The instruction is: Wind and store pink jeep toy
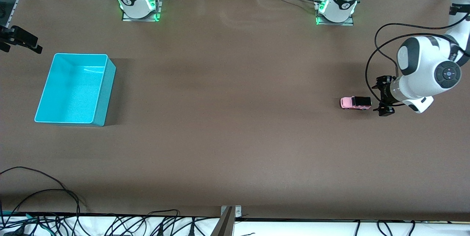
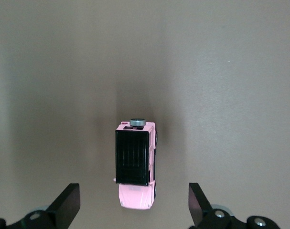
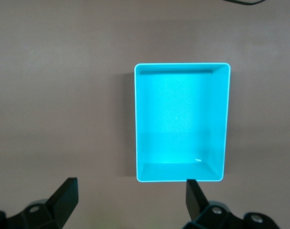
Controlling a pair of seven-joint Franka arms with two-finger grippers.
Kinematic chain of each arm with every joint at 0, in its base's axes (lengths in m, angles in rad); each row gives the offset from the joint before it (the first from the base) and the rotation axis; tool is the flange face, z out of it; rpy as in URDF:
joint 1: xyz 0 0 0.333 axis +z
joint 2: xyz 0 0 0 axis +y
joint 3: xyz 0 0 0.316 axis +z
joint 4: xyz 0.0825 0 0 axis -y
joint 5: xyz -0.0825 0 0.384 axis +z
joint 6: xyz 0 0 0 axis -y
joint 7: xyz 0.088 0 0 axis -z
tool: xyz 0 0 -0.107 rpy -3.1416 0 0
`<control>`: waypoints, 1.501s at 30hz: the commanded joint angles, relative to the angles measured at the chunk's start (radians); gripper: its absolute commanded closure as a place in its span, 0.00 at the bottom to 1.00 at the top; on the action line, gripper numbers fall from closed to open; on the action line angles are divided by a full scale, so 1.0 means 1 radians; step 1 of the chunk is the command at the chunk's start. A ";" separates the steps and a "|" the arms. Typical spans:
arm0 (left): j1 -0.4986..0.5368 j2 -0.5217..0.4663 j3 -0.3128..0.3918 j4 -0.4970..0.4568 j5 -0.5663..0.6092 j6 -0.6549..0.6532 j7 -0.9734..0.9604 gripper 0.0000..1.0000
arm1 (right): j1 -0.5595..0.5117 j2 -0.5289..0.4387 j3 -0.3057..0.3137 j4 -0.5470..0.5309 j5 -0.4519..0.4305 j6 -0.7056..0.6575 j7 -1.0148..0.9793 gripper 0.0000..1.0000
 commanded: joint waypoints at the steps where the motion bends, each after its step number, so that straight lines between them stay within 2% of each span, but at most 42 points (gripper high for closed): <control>1: 0.009 0.000 -0.007 -0.084 0.024 0.137 -0.051 0.00 | 0.002 -0.006 -0.004 0.010 -0.012 -0.013 -0.010 0.00; 17: 0.004 0.078 -0.007 -0.083 0.026 0.229 -0.062 0.00 | 0.005 -0.006 0.000 0.010 -0.012 -0.013 -0.010 0.00; 29: -0.008 0.114 -0.007 -0.089 0.027 0.246 -0.049 0.02 | 0.003 -0.006 -0.001 0.010 -0.012 -0.013 -0.010 0.00; 31: -0.008 0.115 -0.009 -0.089 0.029 0.246 -0.049 0.12 | 0.005 -0.006 -0.001 0.010 -0.012 -0.013 -0.010 0.00; 34: -0.008 0.115 -0.009 -0.087 0.030 0.246 -0.049 0.45 | 0.003 -0.006 -0.001 0.010 -0.012 -0.013 -0.010 0.00; 37: -0.008 0.114 -0.009 -0.087 0.030 0.244 -0.049 0.70 | 0.003 -0.006 -0.001 0.010 -0.012 -0.013 -0.010 0.00; 40: -0.008 0.114 -0.009 -0.087 0.030 0.242 -0.048 0.82 | 0.005 -0.006 -0.001 0.010 -0.012 -0.013 -0.010 0.00; 45: -0.008 0.112 -0.009 -0.086 0.030 0.241 -0.048 0.84 | 0.003 -0.006 -0.001 0.010 -0.012 -0.013 -0.010 0.00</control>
